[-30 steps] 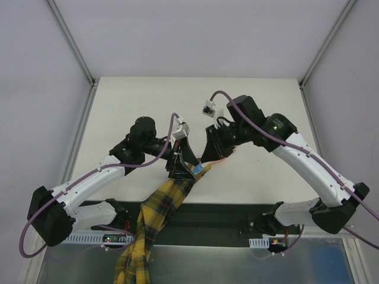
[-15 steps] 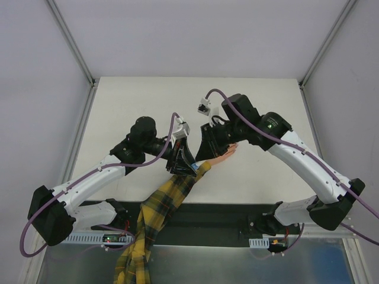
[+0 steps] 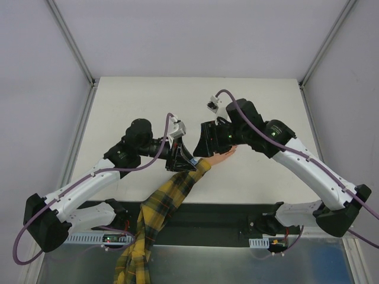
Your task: Paint the nails
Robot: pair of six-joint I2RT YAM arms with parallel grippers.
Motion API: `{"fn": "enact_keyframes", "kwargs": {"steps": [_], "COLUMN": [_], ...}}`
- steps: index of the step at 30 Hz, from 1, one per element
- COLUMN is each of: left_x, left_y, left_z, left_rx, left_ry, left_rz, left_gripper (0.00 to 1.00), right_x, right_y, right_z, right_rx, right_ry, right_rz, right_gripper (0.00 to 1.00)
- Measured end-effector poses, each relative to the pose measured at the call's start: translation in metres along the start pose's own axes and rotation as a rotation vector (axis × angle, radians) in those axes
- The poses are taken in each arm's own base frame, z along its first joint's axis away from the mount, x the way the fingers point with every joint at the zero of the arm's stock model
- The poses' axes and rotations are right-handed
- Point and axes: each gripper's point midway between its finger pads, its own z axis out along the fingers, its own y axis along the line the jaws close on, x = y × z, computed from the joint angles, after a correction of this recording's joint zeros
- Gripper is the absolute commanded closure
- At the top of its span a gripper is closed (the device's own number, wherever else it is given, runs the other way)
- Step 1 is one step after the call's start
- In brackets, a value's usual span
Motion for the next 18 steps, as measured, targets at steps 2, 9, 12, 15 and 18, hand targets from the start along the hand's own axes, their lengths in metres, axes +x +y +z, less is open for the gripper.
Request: {"fn": "enact_keyframes", "kwargs": {"steps": [2, 9, 12, 15, 18], "left_x": [-0.004, -0.012, -0.012, -0.01, -0.011], "left_y": [0.003, 0.017, 0.023, 0.028, 0.031], "left_z": [-0.003, -0.01, -0.012, -0.014, -0.017], "left_rx": [-0.043, -0.171, -0.209, -0.246, -0.278], "left_ry": [-0.017, -0.064, -0.069, -0.073, -0.086], "left_rz": [0.014, 0.045, 0.041, 0.037, 0.045], "left_gripper": [1.0, 1.0, 1.0, 1.0, 1.0], "right_x": [0.001, -0.017, -0.022, -0.022, -0.024], "right_y": [-0.008, -0.002, 0.002, 0.002, 0.003], "right_z": [0.0, 0.003, 0.012, 0.024, 0.03], "right_rx": [0.033, 0.063, 0.07, 0.083, 0.086], "right_ry": [-0.061, -0.231, -0.254, -0.245, -0.253], "right_rz": [0.044, 0.119, 0.126, 0.14, 0.15], "right_gripper": [0.32, 0.37, 0.47, 0.58, 0.71]}}
